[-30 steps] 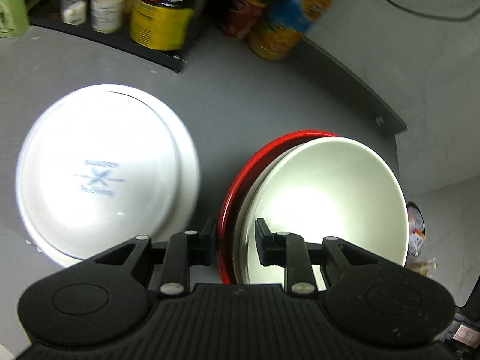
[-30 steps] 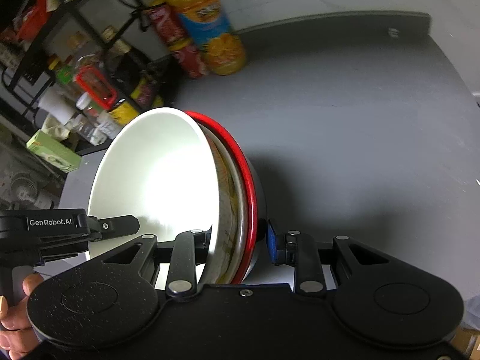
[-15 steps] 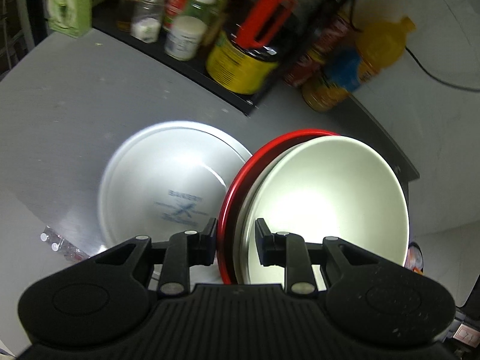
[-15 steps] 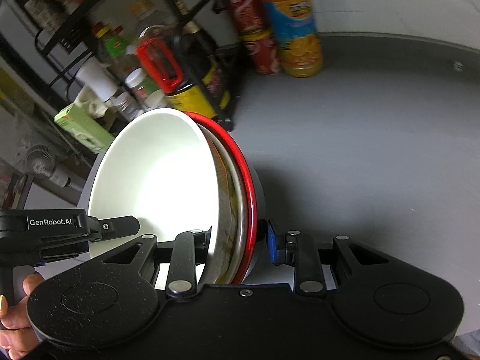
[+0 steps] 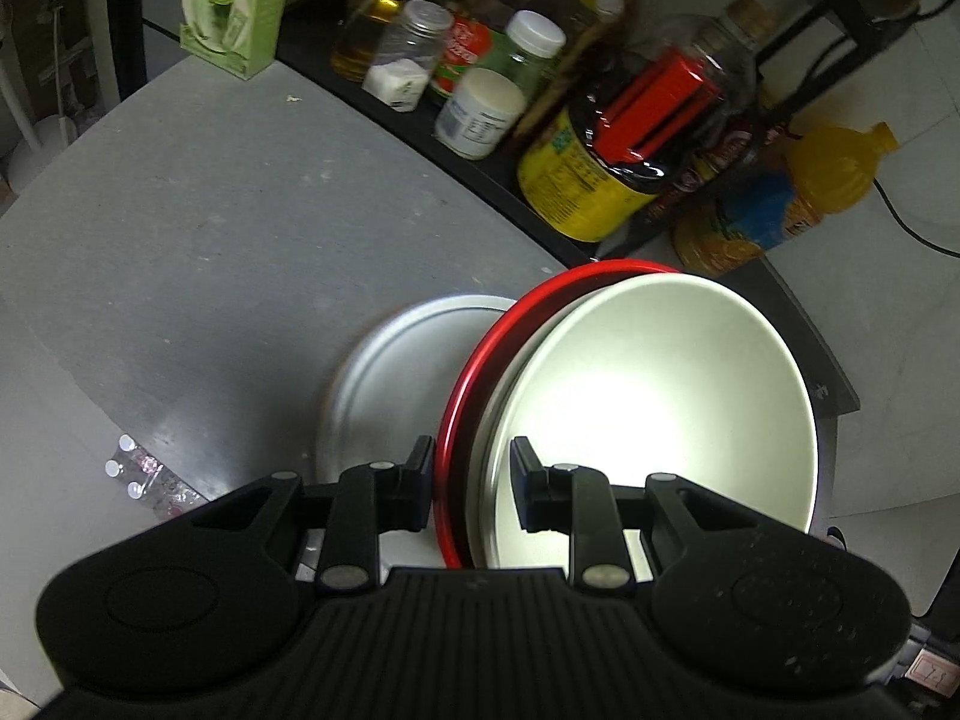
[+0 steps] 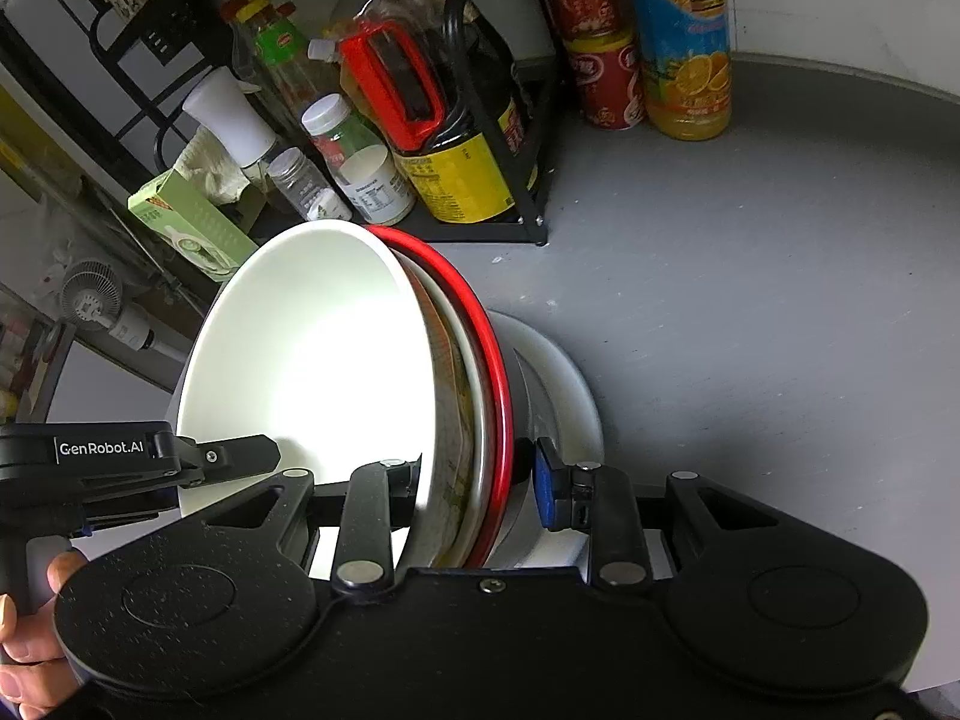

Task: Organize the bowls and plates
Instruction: 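Lift the red bowl stack with both grippers over the plate stack, then lower the bowl stack onto the plates and open both grippers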

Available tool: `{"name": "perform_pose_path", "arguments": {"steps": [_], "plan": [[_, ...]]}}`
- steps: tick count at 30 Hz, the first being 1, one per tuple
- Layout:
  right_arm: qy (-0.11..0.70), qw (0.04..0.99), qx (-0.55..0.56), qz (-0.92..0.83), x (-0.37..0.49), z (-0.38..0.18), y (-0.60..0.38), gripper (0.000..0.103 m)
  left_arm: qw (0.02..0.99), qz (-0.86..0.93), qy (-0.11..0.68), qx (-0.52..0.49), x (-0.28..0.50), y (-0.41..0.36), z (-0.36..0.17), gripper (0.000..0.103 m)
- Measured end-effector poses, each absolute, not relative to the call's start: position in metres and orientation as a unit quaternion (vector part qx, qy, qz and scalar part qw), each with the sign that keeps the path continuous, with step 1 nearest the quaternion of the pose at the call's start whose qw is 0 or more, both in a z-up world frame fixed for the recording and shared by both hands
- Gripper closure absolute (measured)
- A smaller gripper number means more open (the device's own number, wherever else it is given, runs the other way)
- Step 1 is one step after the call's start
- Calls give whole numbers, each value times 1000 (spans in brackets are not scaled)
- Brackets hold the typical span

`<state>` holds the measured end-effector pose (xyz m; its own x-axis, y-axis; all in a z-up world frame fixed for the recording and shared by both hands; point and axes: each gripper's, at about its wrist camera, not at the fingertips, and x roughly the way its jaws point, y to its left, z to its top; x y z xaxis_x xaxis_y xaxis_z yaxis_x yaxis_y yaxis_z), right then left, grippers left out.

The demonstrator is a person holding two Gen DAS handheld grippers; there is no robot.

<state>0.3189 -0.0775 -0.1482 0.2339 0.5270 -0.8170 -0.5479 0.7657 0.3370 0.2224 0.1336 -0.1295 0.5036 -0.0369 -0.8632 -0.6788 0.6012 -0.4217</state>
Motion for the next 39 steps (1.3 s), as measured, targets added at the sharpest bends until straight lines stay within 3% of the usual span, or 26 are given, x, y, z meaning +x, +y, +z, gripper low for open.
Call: {"name": "perform_pose_path", "arguments": {"steps": [18, 28, 34, 39], "plan": [[528, 792, 42, 304, 312, -179, -72, 73, 767, 185, 493, -366, 237, 161, -163, 78], [550, 786, 73, 271, 317, -185, -76, 67, 775, 166, 499, -351, 245, 160, -165, 78], [534, 793, 89, 279, 310, -170, -86, 59, 780, 162, 498, -343, 245, 159, -163, 72], [524, 806, 82, 261, 304, -159, -92, 50, 784, 169, 494, -336, 239, 161, -156, 60]]}}
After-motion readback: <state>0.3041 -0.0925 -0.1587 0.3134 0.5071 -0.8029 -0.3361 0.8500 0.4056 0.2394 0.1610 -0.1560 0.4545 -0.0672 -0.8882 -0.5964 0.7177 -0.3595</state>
